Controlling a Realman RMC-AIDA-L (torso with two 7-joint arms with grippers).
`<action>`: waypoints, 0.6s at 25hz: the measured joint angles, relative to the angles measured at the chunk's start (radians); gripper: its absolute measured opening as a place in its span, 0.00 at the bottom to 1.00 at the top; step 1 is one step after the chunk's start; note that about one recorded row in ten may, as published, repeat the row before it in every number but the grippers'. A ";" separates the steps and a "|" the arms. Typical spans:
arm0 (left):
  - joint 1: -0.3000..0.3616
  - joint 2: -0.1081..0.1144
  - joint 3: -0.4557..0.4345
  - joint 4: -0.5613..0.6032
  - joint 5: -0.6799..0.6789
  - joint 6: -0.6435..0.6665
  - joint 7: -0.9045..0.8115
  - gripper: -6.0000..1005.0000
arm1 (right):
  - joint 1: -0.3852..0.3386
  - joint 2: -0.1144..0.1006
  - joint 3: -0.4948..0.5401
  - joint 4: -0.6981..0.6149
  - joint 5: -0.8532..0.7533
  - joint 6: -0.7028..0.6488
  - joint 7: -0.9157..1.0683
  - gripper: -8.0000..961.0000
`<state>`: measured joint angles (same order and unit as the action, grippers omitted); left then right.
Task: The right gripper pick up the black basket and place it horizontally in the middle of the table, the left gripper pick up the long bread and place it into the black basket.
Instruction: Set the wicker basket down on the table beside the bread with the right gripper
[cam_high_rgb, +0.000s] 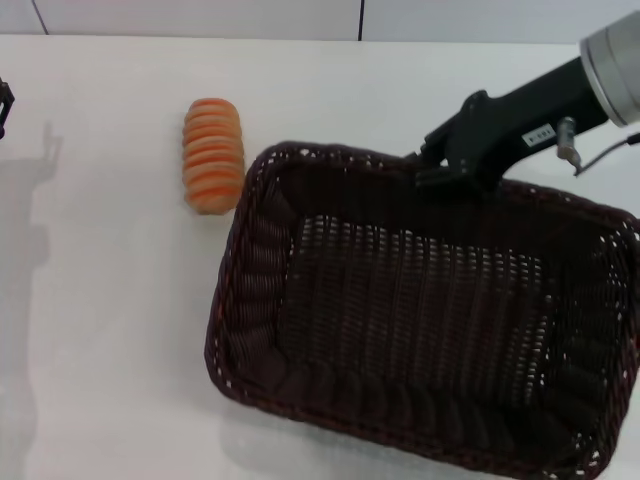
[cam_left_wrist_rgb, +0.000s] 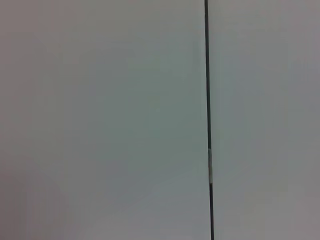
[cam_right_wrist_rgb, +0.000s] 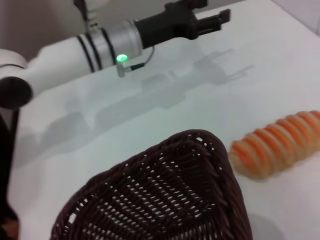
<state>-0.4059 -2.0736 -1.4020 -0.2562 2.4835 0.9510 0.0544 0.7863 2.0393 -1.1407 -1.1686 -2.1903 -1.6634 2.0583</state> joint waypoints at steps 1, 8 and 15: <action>0.000 0.000 0.000 0.000 0.000 0.000 0.000 0.79 | 0.005 0.000 -0.005 0.005 -0.006 0.011 -0.001 0.21; -0.003 0.000 0.000 -0.002 0.000 0.000 -0.001 0.79 | 0.044 0.001 -0.110 0.084 -0.011 0.105 -0.024 0.21; -0.006 0.000 0.000 -0.001 0.000 0.000 -0.004 0.79 | 0.080 0.011 -0.227 0.113 -0.010 0.207 -0.027 0.21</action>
<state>-0.4122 -2.0739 -1.4021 -0.2569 2.4835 0.9511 0.0505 0.8659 2.0500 -1.3680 -1.0555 -2.2001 -1.4567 2.0310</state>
